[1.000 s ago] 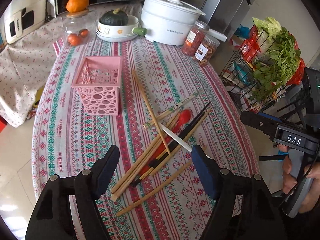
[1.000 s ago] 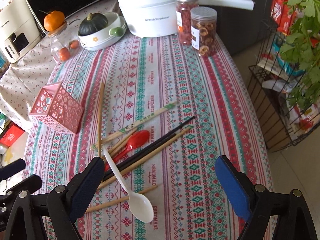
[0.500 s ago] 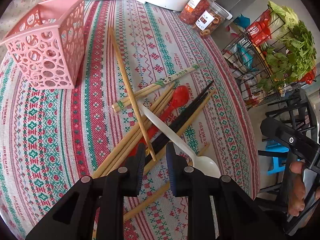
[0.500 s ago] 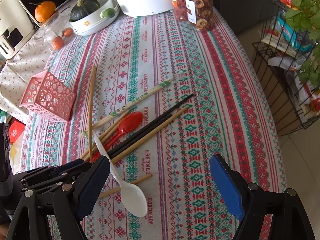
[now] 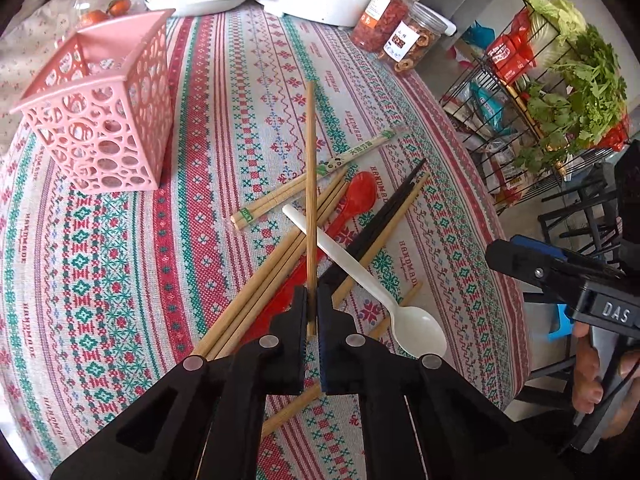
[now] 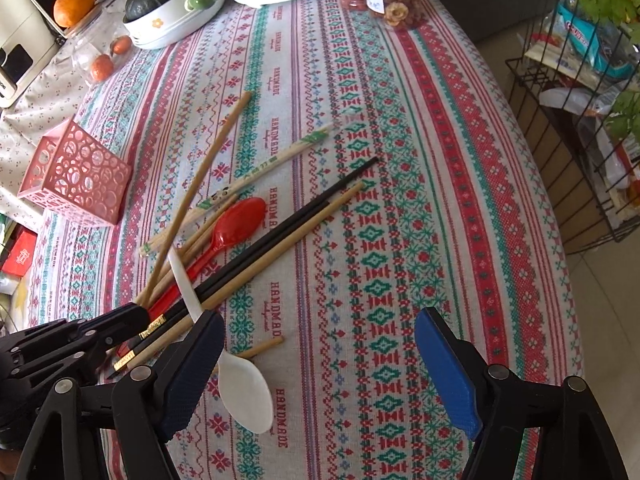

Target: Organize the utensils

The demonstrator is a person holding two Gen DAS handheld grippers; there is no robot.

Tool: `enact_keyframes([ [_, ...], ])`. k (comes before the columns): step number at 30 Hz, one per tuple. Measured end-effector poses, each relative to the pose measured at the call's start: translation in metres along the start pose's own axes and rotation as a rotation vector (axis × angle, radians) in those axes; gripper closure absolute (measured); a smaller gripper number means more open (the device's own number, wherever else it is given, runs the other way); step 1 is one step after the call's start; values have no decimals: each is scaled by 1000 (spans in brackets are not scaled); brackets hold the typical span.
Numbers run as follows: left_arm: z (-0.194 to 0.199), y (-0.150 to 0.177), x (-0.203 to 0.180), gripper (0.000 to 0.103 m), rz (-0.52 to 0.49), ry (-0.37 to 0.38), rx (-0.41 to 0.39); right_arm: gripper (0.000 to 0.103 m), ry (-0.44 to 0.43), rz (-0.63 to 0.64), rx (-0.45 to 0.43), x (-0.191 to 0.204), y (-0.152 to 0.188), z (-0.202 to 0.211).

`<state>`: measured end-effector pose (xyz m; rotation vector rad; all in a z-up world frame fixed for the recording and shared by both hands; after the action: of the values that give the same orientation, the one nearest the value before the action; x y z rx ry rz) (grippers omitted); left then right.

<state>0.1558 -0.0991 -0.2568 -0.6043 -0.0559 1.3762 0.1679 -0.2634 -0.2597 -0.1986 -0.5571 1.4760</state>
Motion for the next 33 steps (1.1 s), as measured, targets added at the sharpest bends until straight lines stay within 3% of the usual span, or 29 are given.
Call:
enact_keyframes([
  [9, 75, -13, -5, 99, -93, -29, -175, 32, -8, -68, 28, -14, 0, -11],
  [17, 148, -28, 6, 99, -118, -52, -374, 60, -86, -106, 155, 7, 20, -40],
  [22, 176, -36, 12, 99, -118, -59, -455, 79, -130, -179, 218, 19, 33, -54],
  [27, 192, -37, 16, 99, -121, -61, -490, 85, -101, -232, 192, 25, 31, -59],
  [33, 207, -33, 16, 99, -141, -69, -523, 86, 29, -201, 124, 45, 28, -61],
])
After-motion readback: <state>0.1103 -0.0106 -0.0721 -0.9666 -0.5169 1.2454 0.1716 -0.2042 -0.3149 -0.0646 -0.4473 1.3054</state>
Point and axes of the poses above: each gripper's, at about its wrist camera, not at the fingertips, and z roughly against the way its jaws point, x to its left, y to its underside, the point moved 8 cm from there along -z, roughly the way its jaws point, and after that the axes turned 6 degrees about -x, right-handed, at the moved point
